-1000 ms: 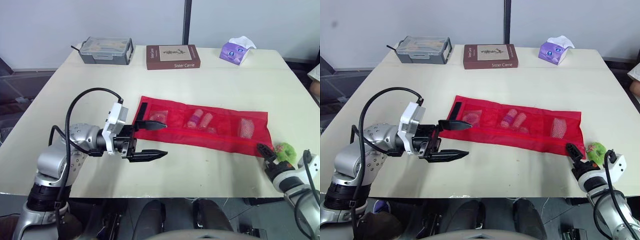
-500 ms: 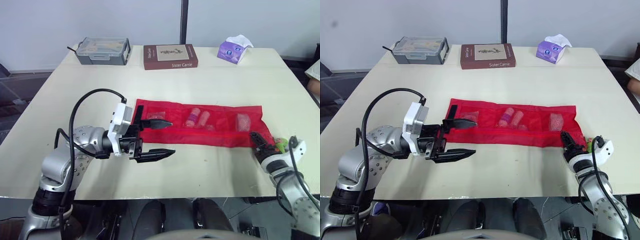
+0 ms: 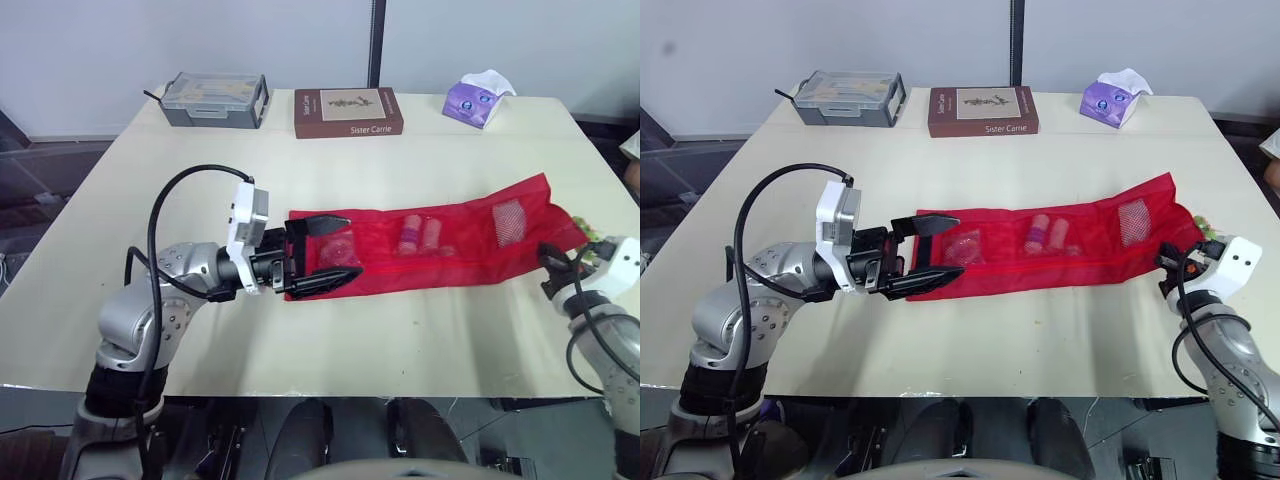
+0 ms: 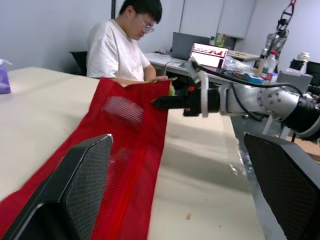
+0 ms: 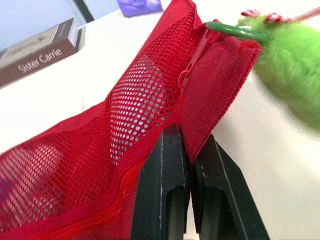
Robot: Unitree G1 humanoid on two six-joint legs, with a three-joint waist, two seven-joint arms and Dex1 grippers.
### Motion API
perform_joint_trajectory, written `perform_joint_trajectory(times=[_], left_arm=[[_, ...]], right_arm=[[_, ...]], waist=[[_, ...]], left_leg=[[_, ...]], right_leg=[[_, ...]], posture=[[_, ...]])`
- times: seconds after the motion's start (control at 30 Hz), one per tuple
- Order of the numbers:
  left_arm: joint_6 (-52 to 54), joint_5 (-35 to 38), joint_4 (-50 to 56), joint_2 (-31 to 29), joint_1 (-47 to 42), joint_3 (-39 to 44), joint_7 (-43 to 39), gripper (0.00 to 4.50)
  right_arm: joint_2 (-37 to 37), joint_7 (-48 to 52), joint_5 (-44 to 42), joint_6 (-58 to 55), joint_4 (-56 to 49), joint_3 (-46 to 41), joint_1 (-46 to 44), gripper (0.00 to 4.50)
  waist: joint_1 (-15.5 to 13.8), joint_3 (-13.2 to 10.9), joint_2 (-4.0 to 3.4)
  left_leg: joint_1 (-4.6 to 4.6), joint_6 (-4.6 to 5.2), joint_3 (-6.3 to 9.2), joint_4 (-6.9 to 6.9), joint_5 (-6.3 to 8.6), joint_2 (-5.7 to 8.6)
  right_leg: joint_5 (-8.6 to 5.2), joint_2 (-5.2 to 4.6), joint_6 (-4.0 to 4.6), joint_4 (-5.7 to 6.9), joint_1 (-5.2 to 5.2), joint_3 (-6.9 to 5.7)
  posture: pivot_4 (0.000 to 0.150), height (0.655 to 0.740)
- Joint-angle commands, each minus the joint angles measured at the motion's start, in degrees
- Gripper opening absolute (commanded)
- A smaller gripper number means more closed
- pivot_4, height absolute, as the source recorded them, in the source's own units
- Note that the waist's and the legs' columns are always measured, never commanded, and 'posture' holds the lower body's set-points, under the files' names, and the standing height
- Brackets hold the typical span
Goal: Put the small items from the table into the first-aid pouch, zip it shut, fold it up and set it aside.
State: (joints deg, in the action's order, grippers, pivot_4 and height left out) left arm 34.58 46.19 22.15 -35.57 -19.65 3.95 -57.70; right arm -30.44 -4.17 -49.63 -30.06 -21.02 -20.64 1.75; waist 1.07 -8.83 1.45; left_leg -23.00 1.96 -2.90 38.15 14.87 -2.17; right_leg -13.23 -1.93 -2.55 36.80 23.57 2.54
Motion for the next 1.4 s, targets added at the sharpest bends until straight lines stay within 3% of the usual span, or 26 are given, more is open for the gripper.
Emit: perform_joint_trajectory(times=[0.03, 0.23, 0.4, 0.77, 1.0, 1.1, 1.17, 1.2, 1.23, 1.37, 1.4], left_arm=[[-1.97, -0.84, -0.72, 0.34, -0.14, 0.13, -0.74, 4.50], [-3.05, -0.61, -1.12, -0.76, 1.67, 1.65, -3.22, 4.50], [-4.10, -1.09, -2.67, -2.24, 3.06, 2.67, -5.30, 4.50], [-4.80, 0.00, -2.32, -5.64, 5.74, 5.65, -8.34, 4.50], [-3.55, -0.12, -2.10, -6.46, 5.52, 5.36, -8.09, 4.50], [-3.77, -1.00, -2.40, -6.51, 7.35, 5.23, -8.25, 4.50], [-4.16, -1.42, -2.69, -6.76, 9.00, 5.54, -8.71, 4.50], [-4.29, -1.54, -2.76, -6.86, 9.59, 5.67, -8.85, 4.50], [-4.25, -1.55, -2.81, -6.93, 10.09, 5.81, -8.86, 4.50], [-1.83, -0.76, -3.59, -7.11, 12.48, 6.27, -7.68, 4.50], [-0.86, -0.28, -3.68, -7.15, 13.14, 6.37, -7.32, 4.50]], right_arm=[[-2.92, 4.08, 3.34, -0.22, -4.74, -1.19, 0.74, 0.02], [-6.51, 10.70, 10.64, -0.16, -10.42, 3.54, 2.70, 0.02], [-8.40, 14.64, 19.24, 0.06, -14.32, 13.59, 0.92, 0.02], [-5.03, 19.66, 40.64, 1.05, -7.63, 38.04, -7.58, 0.02], [-2.81, 26.89, 44.19, 0.36, -2.58, 42.53, -10.97, 0.02], [-2.19, 30.59, 42.81, -1.22, -3.38, 42.03, -11.89, 0.87], [-2.83, 33.22, 40.60, -2.63, -5.35, 39.96, -11.24, 1.93], [-3.55, 34.35, 39.82, -2.88, -6.20, 38.82, -10.67, 2.10], [-4.34, 35.56, 38.97, -2.79, -7.08, 37.62, -10.02, 2.82], [-8.00, 41.72, 32.26, -1.04, -12.36, 28.96, -6.14, 4.43], [-8.58, 43.04, 29.88, -1.40, -13.77, 26.57, -5.26, 4.43]], waist=[[-0.09, 0.00, 0.01], [-0.15, 0.00, 0.00], [-0.16, 0.00, 0.02], [-0.22, -0.01, 0.10], [-0.05, 0.03, 0.18], [0.04, 0.02, 0.17], [-0.05, 0.02, 0.17], [-0.12, 0.01, 0.16], [-0.20, 0.01, 0.17], [-0.65, -0.01, 0.18], [-0.52, -0.02, 0.21]], left_leg=[[0.00, 0.00, 0.00, 0.00, 0.00, 0.00], [0.00, 0.00, 0.00, 0.00, 0.00, -0.04], [0.03, 0.00, 0.02, 0.03, 0.00, -0.07], [0.02, -0.01, -0.01, 0.04, 0.00, -0.13], [0.07, -0.01, -0.01, 0.05, 0.00, -0.13], [0.10, -0.01, 0.00, 0.05, -0.01, -0.15], [0.10, -0.01, 0.01, 0.03, 0.00, -0.16], [0.10, -0.01, 0.01, 0.03, 0.00, -0.18], [0.08, -0.01, 0.01, 0.02, 0.00, -0.21], [0.02, -0.01, 0.01, 0.04, 0.00, -0.12], [0.01, -0.01, 0.01, 0.04, 0.00, -0.11]], right_leg=[[0.00, 0.05, 0.00, 0.00, 0.00, 0.00], [-0.02, 0.08, -0.03, 0.00, 0.00, 0.00], [-0.04, 0.11, -0.07, 0.00, 0.00, -0.03], [-0.04, 0.01, -0.05, 0.00, 0.01, -0.04], [-0.04, 0.09, -0.06, 0.02, 0.00, -0.08], [-0.03, 0.15, -0.05, 0.05, 0.00, -0.08], [-0.03, 0.15, -0.03, 0.05, 0.00, -0.09], [-0.02, 0.14, 0.00, 0.05, 0.00, -0.09], [0.03, 0.10, 0.08, 0.05, 0.01, -0.09], [0.02, -0.07, 0.05, 0.01, 0.00, -0.11], [-0.01, -0.09, -0.01, -0.01, 0.00, -0.11]], posture=[[0.150, 0.7400], [0.150, 0.7400], [0.150, 0.7400], [0.150, 0.7400], [0.150, 0.7400], [0.150, 0.7400], [0.150, 0.7400], [0.150, 0.7400], [0.150, 0.7400], [0.150, 0.7400], [0.150, 0.7400]])
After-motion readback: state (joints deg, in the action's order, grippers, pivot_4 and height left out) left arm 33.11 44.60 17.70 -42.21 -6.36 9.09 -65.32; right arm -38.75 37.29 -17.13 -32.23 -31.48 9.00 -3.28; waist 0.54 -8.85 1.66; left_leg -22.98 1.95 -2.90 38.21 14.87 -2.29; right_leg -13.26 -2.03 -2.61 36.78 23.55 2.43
